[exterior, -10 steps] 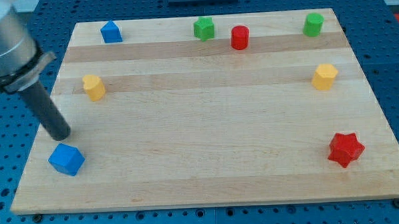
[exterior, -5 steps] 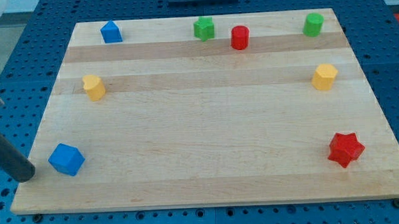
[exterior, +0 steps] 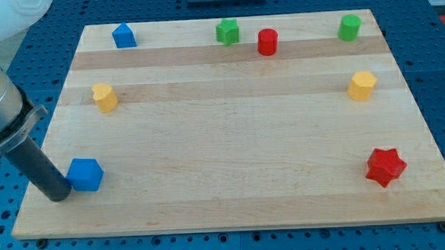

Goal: Adjust the blue cube vertically below the yellow heart

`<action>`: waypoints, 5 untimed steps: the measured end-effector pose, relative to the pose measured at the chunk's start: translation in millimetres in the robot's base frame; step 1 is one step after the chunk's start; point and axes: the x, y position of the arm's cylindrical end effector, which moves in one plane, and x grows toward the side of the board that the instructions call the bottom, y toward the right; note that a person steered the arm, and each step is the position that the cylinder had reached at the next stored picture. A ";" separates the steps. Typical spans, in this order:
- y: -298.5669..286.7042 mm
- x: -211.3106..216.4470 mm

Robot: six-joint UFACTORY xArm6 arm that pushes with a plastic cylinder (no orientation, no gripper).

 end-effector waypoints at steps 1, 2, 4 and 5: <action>-0.4 0.0; -25.3 -2.8; -54.1 -52.9; -40.2 -77.0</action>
